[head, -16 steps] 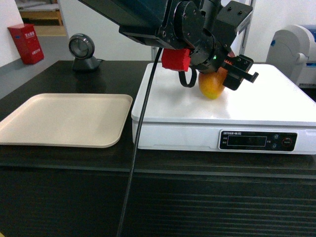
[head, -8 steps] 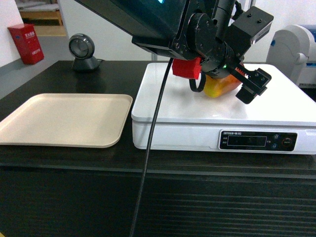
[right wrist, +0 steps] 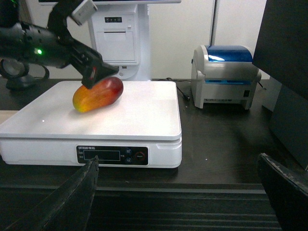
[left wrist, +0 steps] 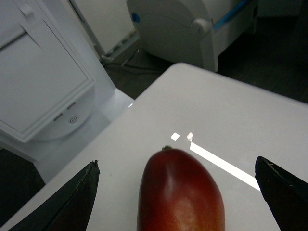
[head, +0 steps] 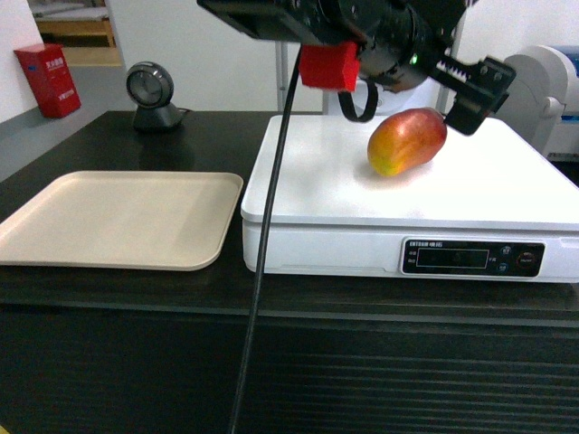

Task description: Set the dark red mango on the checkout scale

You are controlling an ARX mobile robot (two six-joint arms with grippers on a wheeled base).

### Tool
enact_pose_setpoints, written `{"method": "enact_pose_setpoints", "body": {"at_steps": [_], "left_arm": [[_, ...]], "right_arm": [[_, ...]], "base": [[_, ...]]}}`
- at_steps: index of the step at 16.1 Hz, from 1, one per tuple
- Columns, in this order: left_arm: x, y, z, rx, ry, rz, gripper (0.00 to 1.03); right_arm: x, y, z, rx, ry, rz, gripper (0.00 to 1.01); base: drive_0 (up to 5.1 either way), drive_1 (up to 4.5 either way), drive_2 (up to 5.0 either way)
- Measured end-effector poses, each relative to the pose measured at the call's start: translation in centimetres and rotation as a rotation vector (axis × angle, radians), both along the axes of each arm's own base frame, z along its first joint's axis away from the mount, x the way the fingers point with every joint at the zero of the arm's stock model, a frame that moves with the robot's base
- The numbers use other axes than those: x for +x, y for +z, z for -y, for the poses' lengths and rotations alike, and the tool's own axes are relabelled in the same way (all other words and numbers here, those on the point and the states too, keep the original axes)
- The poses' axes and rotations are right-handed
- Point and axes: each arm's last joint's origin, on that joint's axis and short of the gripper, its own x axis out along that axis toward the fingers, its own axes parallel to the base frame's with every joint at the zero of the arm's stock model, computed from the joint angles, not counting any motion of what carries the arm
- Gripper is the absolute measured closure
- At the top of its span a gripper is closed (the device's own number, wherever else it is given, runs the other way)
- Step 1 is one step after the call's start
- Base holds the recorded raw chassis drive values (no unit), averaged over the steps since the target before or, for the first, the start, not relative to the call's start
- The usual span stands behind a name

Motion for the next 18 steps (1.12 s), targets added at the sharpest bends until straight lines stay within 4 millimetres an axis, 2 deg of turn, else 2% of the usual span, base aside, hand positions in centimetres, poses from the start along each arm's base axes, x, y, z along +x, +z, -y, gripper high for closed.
{"method": "enact_pose_setpoints", "body": {"at_steps": [3, 7, 8, 11, 13, 15, 16, 17, 18], "left_arm": [[-2.0, 3.2, -0.6, -0.140, -0.028, -0.005, 0.05], [-4.7, 6.3, -3.3, -0.335, 0.053, 0.011, 0.05], [-5.6, 7.5, -4.7, -0.390, 0.097, 0.043, 0.05], [-9.9, 11.4, -10.8, -0.536, 0.196, 0.173, 0.05], [-13.2, 12.3, -14.2, -0.559, 0.244, 0.247, 0.05], [-15.5, 12.4, -16.8, -0.536, 0.323, 0.244, 0.07], [-17.9, 12.1, -19.8, -0.463, 0.575, 0.196, 0.21], [-20.3, 10.4, -22.5, -0.440, 0.715, 0.207, 0.34], [-21.4, 9.4, -23.8, -0.446, 0.753, 0.227, 0.43]], "right_arm": [[0.0, 0.0, 0.0, 0.000, 0.000, 0.000, 0.03], [0.0, 0.0, 0.0, 0.000, 0.000, 0.000, 0.03], [0.0, 0.0, 0.0, 0.000, 0.000, 0.000, 0.03], [0.0, 0.0, 0.0, 0.000, 0.000, 0.000, 0.03], [0.0, 0.0, 0.0, 0.000, 0.000, 0.000, 0.03], [0.0, 0.0, 0.0, 0.000, 0.000, 0.000, 0.03], [0.0, 0.0, 0.0, 0.000, 0.000, 0.000, 0.03], [0.0, 0.0, 0.0, 0.000, -0.001, 0.000, 0.03], [0.0, 0.0, 0.0, 0.000, 0.000, 0.000, 0.03]], "base": [[0.0, 0.00, 0.0], [0.0, 0.00, 0.0], [0.0, 0.00, 0.0], [0.0, 0.00, 0.0], [0.0, 0.00, 0.0], [0.0, 0.00, 0.0], [0.0, 0.00, 0.0], [0.0, 0.00, 0.0], [0.0, 0.00, 0.0]]}}
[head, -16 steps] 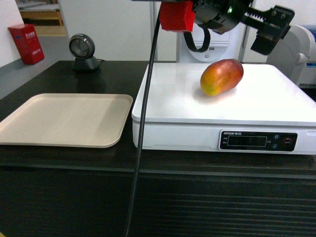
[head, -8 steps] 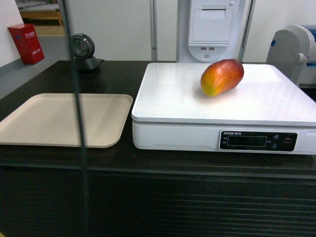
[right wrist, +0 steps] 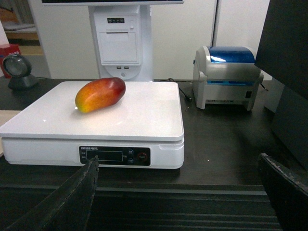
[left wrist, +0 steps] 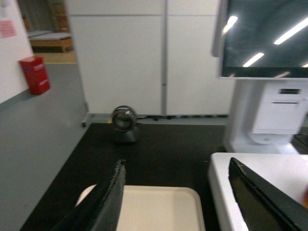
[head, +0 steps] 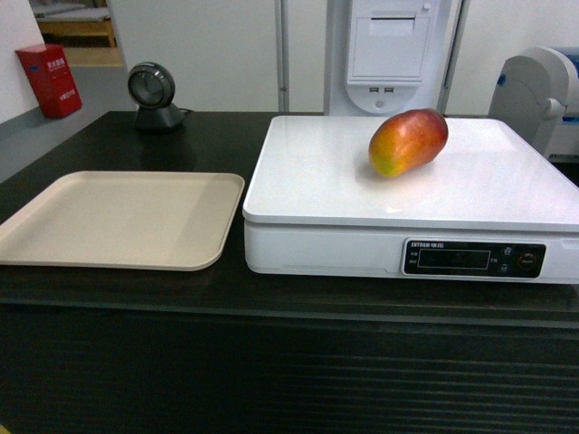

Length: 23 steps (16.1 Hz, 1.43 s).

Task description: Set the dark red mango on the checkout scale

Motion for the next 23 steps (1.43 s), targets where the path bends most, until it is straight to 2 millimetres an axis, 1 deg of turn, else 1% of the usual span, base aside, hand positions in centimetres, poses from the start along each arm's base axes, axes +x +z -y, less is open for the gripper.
{"method": "enact_pose_setpoints", "body": {"at_steps": [1, 2, 3, 5, 8, 23], "left_arm": [[-0.7, -0.8, -0.6, -0.001, 0.010, 0.006, 0.50], [-1.5, -2.2, -0.9, 0.003, -0.013, -0.002, 0.59], [-8.2, -11.2, -4.9, 0.017, -0.030, -0.046, 1.01], [-8.5, -11.6, -5.4, 0.018, -0.025, -0.047, 1.01], [-8.9, -12.0, -5.6, 0.017, -0.011, -0.052, 1.01], [-10.5, -13.4, -5.5, 0.018, -0.029, -0.054, 1.01]], "right_arm": [[0.0, 0.0, 0.0, 0.000, 0.001, 0.000, 0.03], [0.0, 0.0, 0.0, 0.000, 0.001, 0.000, 0.03], [0.0, 0.0, 0.0, 0.000, 0.000, 0.000, 0.03], [0.0, 0.0, 0.0, 0.000, 0.000, 0.000, 0.03], [0.0, 0.0, 0.0, 0.000, 0.000, 0.000, 0.03], [0.0, 0.0, 0.0, 0.000, 0.000, 0.000, 0.03]], "base": [[0.0, 0.00, 0.0], [0.0, 0.00, 0.0], [0.0, 0.00, 0.0], [0.0, 0.00, 0.0], [0.0, 0.00, 0.0], [0.0, 0.00, 0.0]]}}
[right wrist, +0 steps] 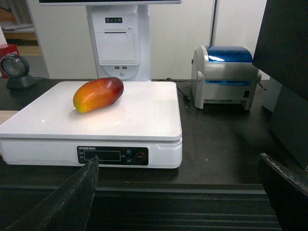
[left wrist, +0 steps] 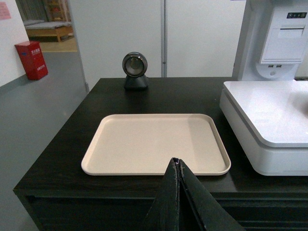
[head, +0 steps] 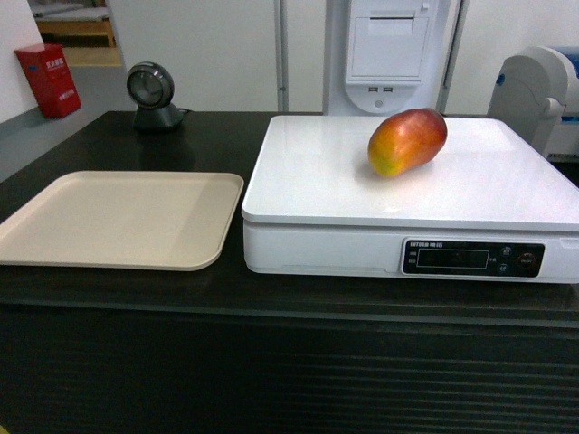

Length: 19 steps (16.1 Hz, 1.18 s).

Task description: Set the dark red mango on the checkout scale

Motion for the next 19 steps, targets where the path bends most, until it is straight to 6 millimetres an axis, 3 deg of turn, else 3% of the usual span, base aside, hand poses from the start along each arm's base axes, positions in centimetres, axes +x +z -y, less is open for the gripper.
{"method": "enact_pose_setpoints", "body": {"at_steps": [14, 19], "left_arm": [[-3.2, -1.5, 0.0, 0.002, 0.001, -0.017, 1.01], [-3.3, -1.3, 0.0, 0.005, 0.000, 0.006, 1.01]], "right_arm": [[0.0, 0.0, 0.0, 0.000, 0.000, 0.000, 0.03], [0.0, 0.0, 0.0, 0.000, 0.000, 0.000, 0.03]], "base": [[0.0, 0.00, 0.0], [0.0, 0.00, 0.0]]}}
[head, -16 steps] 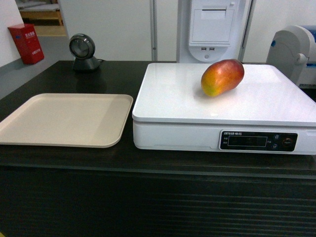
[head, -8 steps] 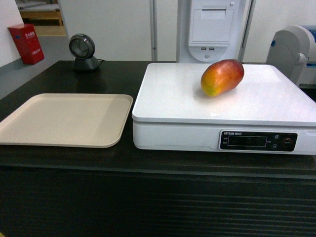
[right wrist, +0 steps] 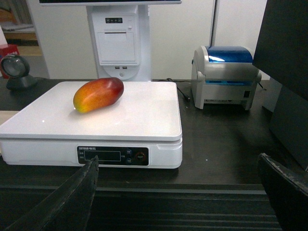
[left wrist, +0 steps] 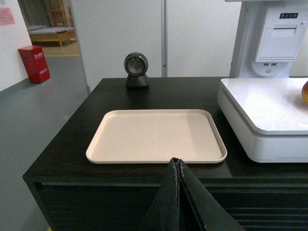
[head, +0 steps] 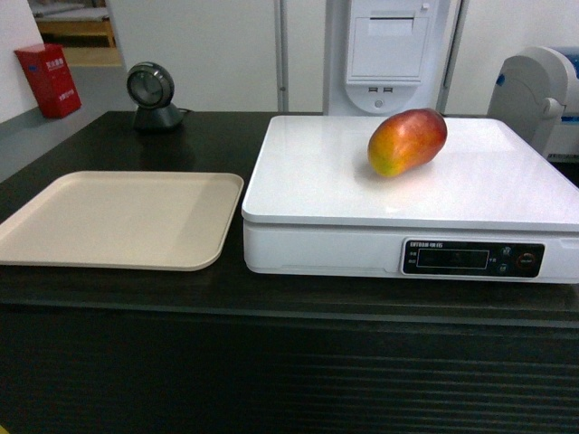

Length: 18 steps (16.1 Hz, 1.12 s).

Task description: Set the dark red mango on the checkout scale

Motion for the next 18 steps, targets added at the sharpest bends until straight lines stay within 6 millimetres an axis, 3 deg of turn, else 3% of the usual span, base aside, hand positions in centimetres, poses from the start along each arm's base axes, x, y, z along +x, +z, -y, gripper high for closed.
{"method": "enact_pose_setpoints", "body": {"at_steps": [5, 6, 7, 11, 15, 16, 17, 18], "left_arm": [[0.00, 0.00, 0.00, 0.000, 0.000, 0.000, 1.01], [0.00, 0.00, 0.00, 0.000, 0.000, 0.000, 0.98], [0.00, 0.00, 0.00, 0.000, 0.000, 0.000, 0.85], [0.00, 0.00, 0.00, 0.000, 0.000, 0.000, 0.75], [0.00, 0.00, 0.00, 0.001, 0.000, 0.000, 0.33], [0.00, 0.00, 0.00, 0.000, 0.000, 0.000, 0.24], [0.00, 0.00, 0.00, 0.000, 0.000, 0.000, 0.22], [0.00, 0.00, 0.00, 0.000, 0.000, 0.000, 0.11]], "right_arm": [[0.00, 0.00, 0.00, 0.000, 0.000, 0.000, 0.03], [0.00, 0.00, 0.00, 0.000, 0.000, 0.000, 0.03], [0.00, 0.00, 0.00, 0.000, 0.000, 0.000, 0.03], [0.00, 0.00, 0.00, 0.000, 0.000, 0.000, 0.03], [0.00, 0.00, 0.00, 0.000, 0.000, 0.000, 0.03], [0.00, 0.00, 0.00, 0.000, 0.000, 0.000, 0.03], [0.00, 0.00, 0.00, 0.000, 0.000, 0.000, 0.03], [0.00, 0.00, 0.00, 0.000, 0.000, 0.000, 0.03]], "base": [[0.0, 0.00, 0.0], [0.0, 0.00, 0.0], [0.0, 0.00, 0.0], [0.0, 0.00, 0.0], [0.0, 0.00, 0.0], [0.0, 0.00, 0.0], [0.0, 0.00, 0.0], [0.0, 0.00, 0.0]]}}
